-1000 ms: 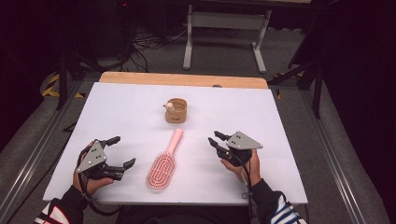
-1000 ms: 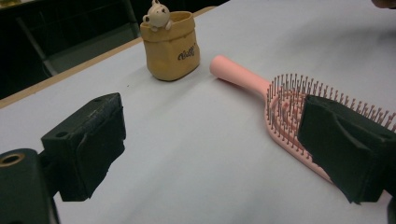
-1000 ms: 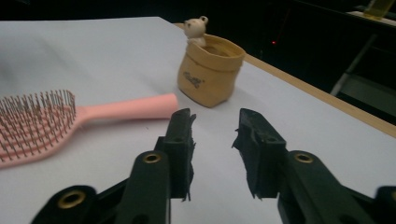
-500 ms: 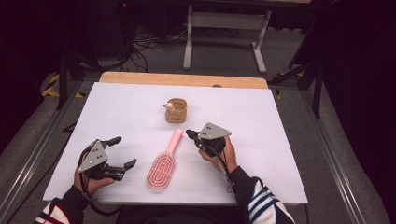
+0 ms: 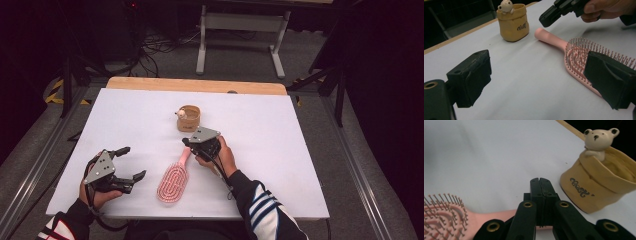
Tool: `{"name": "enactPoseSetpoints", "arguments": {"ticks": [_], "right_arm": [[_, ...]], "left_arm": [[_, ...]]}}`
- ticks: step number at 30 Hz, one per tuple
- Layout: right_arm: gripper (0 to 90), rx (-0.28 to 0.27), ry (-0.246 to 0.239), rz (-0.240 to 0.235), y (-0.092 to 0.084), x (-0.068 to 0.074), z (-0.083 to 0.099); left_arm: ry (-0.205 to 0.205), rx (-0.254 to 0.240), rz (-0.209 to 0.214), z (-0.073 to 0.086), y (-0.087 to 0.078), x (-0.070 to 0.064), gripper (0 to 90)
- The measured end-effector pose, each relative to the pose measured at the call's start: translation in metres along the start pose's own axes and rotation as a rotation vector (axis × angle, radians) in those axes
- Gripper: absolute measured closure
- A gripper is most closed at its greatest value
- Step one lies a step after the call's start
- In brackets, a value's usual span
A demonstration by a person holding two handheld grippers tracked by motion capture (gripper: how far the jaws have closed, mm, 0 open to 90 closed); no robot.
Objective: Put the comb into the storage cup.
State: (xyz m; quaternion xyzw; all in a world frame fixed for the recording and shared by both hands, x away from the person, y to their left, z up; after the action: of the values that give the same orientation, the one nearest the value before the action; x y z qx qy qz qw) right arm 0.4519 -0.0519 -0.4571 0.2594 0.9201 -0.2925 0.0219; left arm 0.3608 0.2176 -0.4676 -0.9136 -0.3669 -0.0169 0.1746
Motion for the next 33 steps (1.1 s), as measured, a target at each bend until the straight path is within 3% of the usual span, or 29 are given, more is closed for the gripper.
{"name": "enactPoseSetpoints", "arguments": {"ticks": [7,15,21,23,29,33], "right_arm": [[90.0,0.043,-0.012,-0.003,0.018,-0.001,-0.007],[90.0,0.151,-0.053,0.005,0.039,-0.003,-0.001],[90.0,0.183,-0.037,0.004,0.041,-0.005,0.003],[90.0,0.204,-0.073,0.022,0.042,-0.003,0.002],[90.0,0.255,-0.085,0.017,0.043,-0.003,-0.002],[90.0,0.307,-0.126,0.030,0.043,-0.001,-0.004]], "left_arm": [[0.006,0.004,0.000,0.000,0.000,0.000,8.7],[0.009,0.016,0.008,0.002,0.000,0.000,9.0],[0.012,0.018,0.014,0.002,0.001,-0.001,9.0],[0.014,0.022,0.009,0.002,0.002,-0.001,9.9],[0.017,0.030,0.015,0.003,0.005,-0.003,10.6],[0.019,0.032,0.016,0.004,0.004,-0.003,10.5]]}}
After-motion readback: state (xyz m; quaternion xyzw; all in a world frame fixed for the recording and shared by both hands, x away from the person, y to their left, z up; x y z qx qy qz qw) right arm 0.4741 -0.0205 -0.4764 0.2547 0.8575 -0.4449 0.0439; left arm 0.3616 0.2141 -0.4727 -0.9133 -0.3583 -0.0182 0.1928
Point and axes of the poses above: each handheld gripper's, and its own axes: y roughly forward along the jaws, z roughly out of its underside, x roughly to its left, the point moved 3 cm from there along y, roughly forward along the jaws, and after that the axes turned 4 degrees about -z, right-handed, at the moved point
